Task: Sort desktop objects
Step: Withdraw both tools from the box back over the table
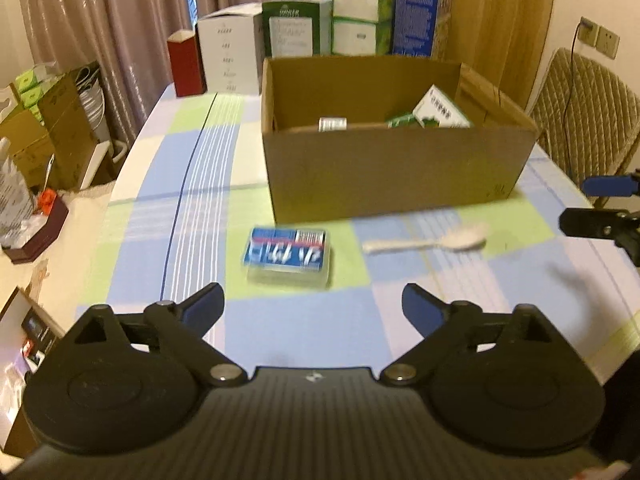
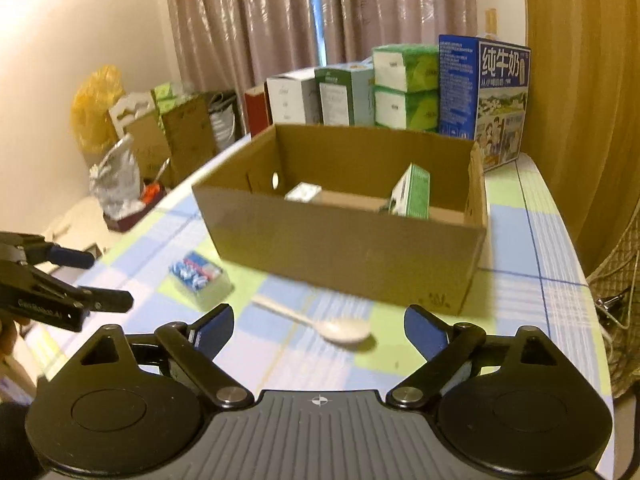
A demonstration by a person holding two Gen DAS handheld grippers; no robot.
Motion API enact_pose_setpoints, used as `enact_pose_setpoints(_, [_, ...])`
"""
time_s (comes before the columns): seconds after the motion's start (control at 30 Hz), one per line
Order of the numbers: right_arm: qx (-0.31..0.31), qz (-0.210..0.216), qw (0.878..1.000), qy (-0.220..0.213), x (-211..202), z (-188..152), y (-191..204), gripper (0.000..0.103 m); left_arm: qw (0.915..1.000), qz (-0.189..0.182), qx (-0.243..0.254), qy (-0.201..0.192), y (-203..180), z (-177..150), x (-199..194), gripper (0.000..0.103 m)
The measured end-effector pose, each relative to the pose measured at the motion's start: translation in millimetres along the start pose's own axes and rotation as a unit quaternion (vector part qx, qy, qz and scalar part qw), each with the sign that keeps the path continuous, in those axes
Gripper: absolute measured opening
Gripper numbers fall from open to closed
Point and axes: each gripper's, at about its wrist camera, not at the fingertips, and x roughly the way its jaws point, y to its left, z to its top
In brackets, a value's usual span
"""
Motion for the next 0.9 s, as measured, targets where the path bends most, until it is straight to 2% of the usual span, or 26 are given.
enact_pose_setpoints(0.2, [-0.002, 0.004, 1.0, 0.014, -4, -18, 0, 0.092, 1.0, 0.003, -0.003, 0.006, 1, -17, 0, 0.1])
enact_pose_setpoints(0.37, [-0.003, 0.002, 1.0, 0.019, -3, -24, 0, 0.094, 0.9998, 0.005, -0.006, 0.016, 3, -26, 2, 0.101])
enact_pose_setpoints(0.9, [-0.003, -0.001, 0.999, 0.037, 11, -32, -3, 0.096, 0.9996, 0.0, -0.006, 0.026, 8, -27, 16, 0.101])
